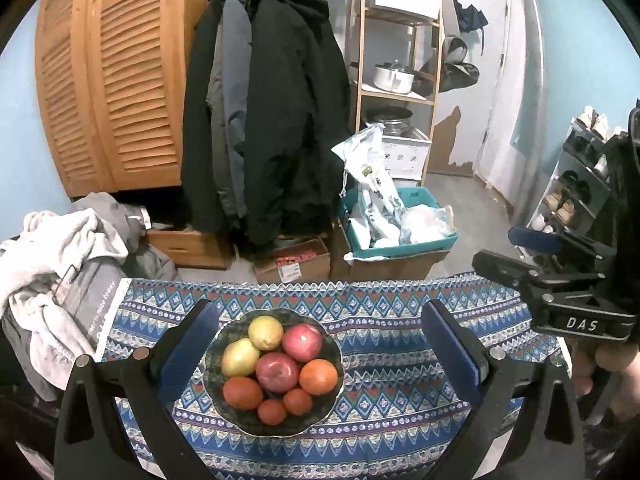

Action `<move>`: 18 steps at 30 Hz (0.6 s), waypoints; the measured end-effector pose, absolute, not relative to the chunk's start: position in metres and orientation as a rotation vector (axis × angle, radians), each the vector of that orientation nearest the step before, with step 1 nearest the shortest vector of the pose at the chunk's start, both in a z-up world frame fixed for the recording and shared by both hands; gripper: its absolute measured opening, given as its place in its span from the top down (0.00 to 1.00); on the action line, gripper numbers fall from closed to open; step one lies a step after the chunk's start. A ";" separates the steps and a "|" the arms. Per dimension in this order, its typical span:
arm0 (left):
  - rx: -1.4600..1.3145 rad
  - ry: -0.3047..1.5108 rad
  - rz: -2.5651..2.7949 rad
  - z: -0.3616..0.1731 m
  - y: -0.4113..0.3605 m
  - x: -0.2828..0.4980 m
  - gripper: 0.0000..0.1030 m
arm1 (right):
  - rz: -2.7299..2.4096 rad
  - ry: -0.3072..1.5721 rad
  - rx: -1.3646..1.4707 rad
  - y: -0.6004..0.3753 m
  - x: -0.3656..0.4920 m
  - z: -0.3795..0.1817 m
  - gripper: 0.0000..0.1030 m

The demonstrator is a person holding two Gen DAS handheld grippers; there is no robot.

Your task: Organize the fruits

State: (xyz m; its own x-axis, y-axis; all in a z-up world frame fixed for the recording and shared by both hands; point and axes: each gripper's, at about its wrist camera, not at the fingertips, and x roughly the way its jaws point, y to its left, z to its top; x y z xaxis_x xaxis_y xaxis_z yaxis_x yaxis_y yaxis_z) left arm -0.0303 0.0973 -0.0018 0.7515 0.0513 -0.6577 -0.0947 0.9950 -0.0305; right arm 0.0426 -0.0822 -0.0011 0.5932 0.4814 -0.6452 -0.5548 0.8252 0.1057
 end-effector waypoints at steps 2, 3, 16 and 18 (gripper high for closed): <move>-0.057 0.715 0.087 -0.002 0.097 -0.030 0.01 | 0.605 0.715 -0.110 -0.083 0.042 0.000 0.20; -0.054 0.713 0.091 -0.001 0.097 -0.031 0.01 | 0.605 0.714 -0.110 -0.083 0.042 0.000 0.20; -0.017 0.695 0.127 0.001 0.095 -0.033 0.01 | 0.604 0.718 -0.109 -0.084 0.043 0.001 0.20; -0.015 0.689 0.130 0.002 0.095 -0.033 0.01 | 0.604 0.717 -0.109 -0.084 0.044 0.001 0.20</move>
